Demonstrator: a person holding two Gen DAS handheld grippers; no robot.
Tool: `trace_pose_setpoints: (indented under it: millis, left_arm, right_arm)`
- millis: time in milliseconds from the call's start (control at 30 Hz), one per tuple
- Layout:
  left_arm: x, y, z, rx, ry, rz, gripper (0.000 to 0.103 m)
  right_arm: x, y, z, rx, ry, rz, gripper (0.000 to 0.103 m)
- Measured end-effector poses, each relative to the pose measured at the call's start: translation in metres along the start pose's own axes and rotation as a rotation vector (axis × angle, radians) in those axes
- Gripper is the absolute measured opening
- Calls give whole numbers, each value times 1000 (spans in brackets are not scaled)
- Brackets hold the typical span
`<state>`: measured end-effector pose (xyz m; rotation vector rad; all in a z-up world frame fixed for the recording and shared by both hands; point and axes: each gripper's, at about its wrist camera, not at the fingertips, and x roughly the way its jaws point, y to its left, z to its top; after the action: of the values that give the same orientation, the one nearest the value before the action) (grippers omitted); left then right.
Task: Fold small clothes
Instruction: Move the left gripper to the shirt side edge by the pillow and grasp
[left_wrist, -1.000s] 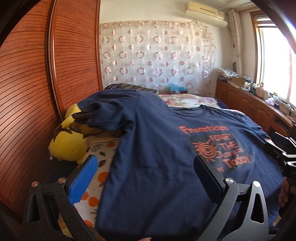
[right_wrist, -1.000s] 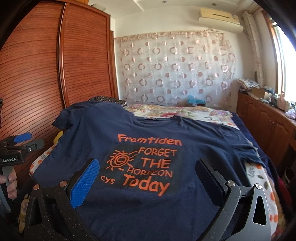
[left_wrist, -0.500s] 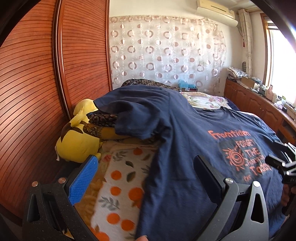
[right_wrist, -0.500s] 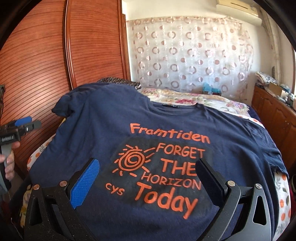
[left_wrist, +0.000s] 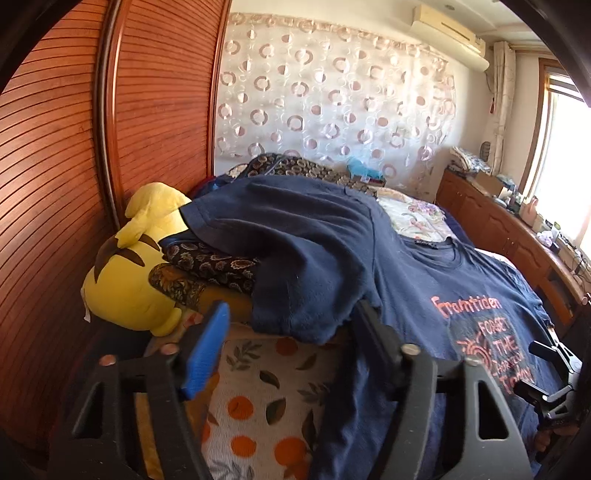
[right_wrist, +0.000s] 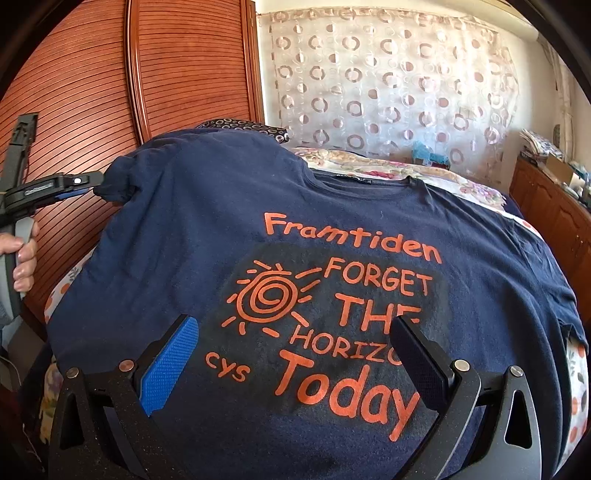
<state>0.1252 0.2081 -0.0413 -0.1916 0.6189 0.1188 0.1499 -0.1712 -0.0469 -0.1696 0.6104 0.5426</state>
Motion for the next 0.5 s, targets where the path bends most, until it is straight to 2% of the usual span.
trace_pose_setpoints:
  millis: [33, 133, 333, 500]
  left_arm:
    - [5, 0, 0, -4, 15, -4, 56]
    - [14, -1, -1, -2, 39, -7, 48]
    - [3, -14, 3, 46, -8, -1, 18]
    - [-7, -35, 21, 87, -38, -54, 15]
  right_arm:
    - [0, 0, 1, -2, -1, -1, 103]
    - [2, 6, 1, -4, -9, -4, 103]
    - [10, 8, 1, 10, -17, -8, 103]
    - [10, 6, 1, 20, -16, -4, 103]
